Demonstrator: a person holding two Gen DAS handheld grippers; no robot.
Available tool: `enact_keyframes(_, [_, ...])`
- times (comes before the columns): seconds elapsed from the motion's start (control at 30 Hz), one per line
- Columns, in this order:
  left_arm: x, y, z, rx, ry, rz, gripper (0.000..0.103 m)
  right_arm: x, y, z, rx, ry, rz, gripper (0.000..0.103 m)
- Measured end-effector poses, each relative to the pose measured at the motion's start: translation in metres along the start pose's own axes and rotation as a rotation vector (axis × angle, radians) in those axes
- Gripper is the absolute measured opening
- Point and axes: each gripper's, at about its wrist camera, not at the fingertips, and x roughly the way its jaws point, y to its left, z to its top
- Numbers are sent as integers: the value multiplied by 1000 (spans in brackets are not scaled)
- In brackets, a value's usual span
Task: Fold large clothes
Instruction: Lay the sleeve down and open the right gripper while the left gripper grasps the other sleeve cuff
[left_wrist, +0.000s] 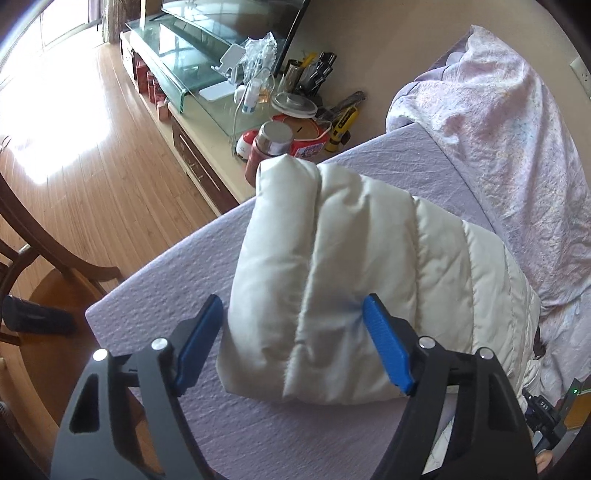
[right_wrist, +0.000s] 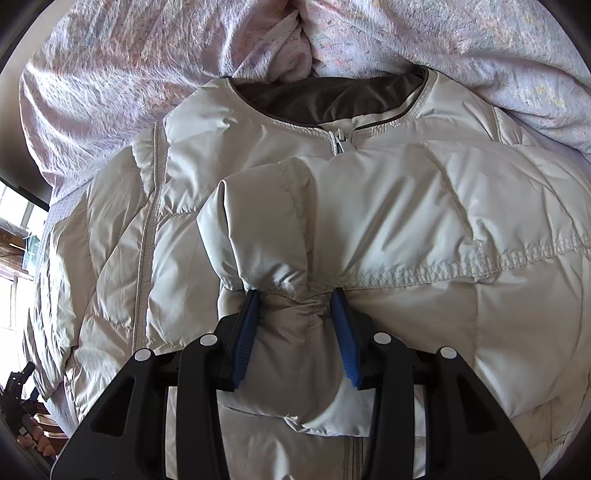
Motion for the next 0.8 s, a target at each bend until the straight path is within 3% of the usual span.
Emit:
enact_keyframes(0.1, [-1, 0, -1, -9, -9, 2, 67, 0, 0, 0, 1, 0, -1, 43])
enact_keyframes(0.47, [-4, -13, 0, -5, -24, 15, 15, 0, 2, 0, 2, -2, -2, 43])
enact_keyframes(0.6, [-15, -28, 3, 23, -50, 31, 11, -2, 0, -2, 9, -10, 8, 43])
enact_keyframes(0.8, [-48, -67, 11, 75, -115, -23, 10, -8, -5, -7, 17, -13, 34, 44])
